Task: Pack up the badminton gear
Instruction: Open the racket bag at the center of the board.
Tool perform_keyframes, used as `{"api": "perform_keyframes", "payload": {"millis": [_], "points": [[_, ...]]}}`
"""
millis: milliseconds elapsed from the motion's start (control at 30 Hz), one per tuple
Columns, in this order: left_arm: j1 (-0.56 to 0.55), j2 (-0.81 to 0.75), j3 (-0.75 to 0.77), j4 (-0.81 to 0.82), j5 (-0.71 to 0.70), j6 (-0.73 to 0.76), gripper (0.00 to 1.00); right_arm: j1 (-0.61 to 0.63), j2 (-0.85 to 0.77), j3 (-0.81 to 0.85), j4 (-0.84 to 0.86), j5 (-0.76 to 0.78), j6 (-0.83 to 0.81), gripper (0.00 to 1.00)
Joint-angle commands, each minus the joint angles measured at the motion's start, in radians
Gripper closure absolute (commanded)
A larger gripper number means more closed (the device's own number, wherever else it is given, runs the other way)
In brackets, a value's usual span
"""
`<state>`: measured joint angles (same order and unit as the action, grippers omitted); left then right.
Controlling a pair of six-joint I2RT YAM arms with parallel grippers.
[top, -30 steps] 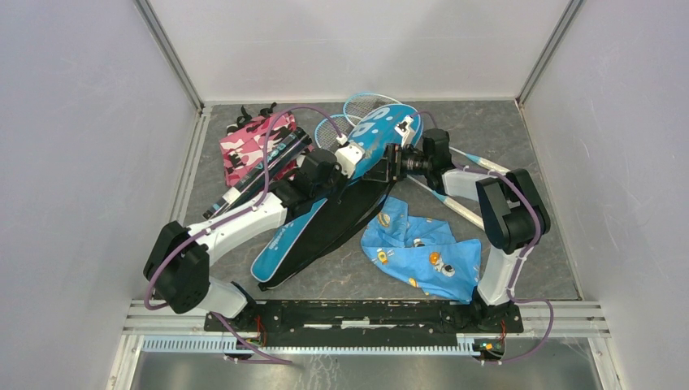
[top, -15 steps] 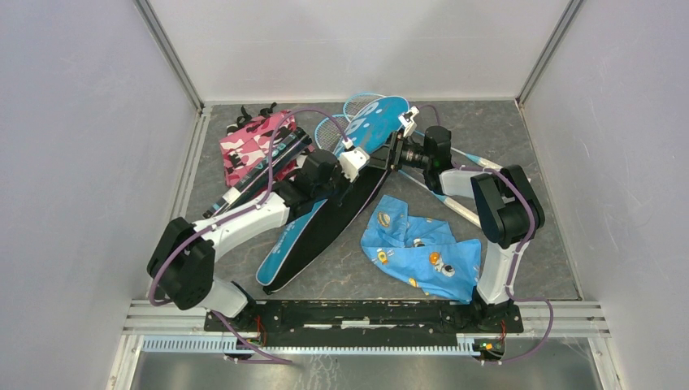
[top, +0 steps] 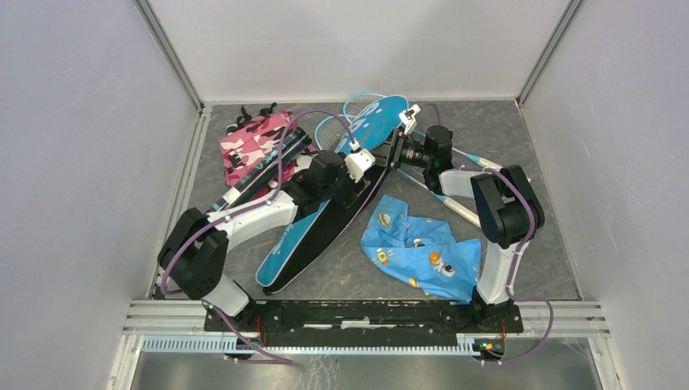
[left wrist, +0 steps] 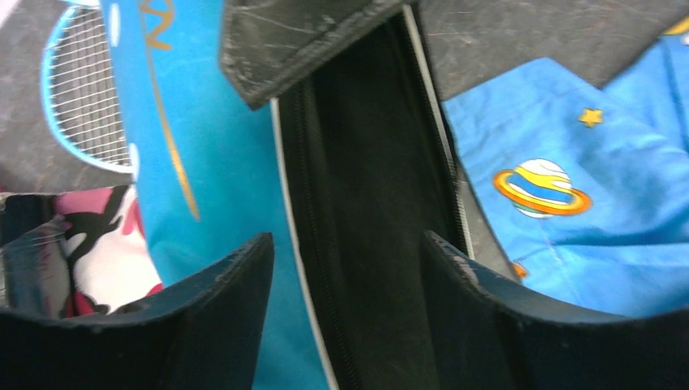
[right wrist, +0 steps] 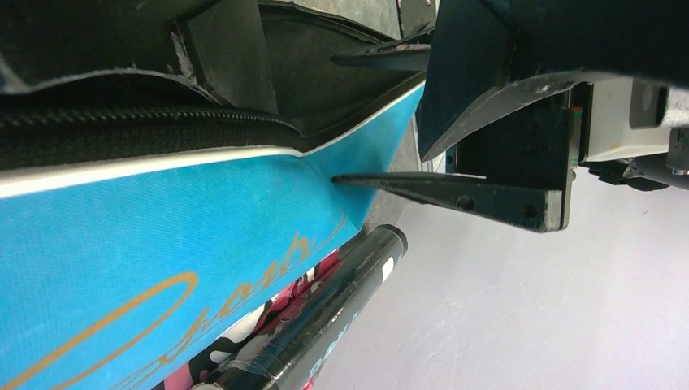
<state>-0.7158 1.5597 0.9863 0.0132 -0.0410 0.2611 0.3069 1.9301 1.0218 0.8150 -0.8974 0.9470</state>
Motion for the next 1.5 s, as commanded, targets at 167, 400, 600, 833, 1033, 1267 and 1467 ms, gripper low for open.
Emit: {"api": "perform_keyframes", "payload": {"millis": [167,400,600,833,1033,1267,1467], "points": [[-0.006,0.039,0.006,0.194,-0.191,0.109,0.08,0.007,-0.017,0.041,0.025,-0.040,-0.004,0.32],[-0.008,0.042,-0.069,0.342,-0.241,0.156,0.00,0.007,-0.016,0.042,0.012,-0.046,-0.005,0.32],[-0.008,0.058,-0.126,0.470,-0.239,0.204,0.00,0.006,-0.021,0.050,0.000,-0.053,-0.010,0.33],[-0.008,0.073,-0.179,0.596,-0.203,0.237,0.00,0.006,-0.021,0.066,-0.010,-0.077,-0.010,0.32],[-0.008,0.084,-0.231,0.749,-0.229,0.261,0.00,0.006,-0.004,0.072,-0.008,-0.096,0.004,0.32],[-0.009,0.102,-0.270,0.848,-0.218,0.291,0.00,0.006,0.004,0.067,0.016,-0.104,0.029,0.33],[-0.010,0.121,-0.305,0.935,-0.179,0.306,0.00,0.006,0.003,0.078,0.034,-0.109,0.061,0.33]]}}
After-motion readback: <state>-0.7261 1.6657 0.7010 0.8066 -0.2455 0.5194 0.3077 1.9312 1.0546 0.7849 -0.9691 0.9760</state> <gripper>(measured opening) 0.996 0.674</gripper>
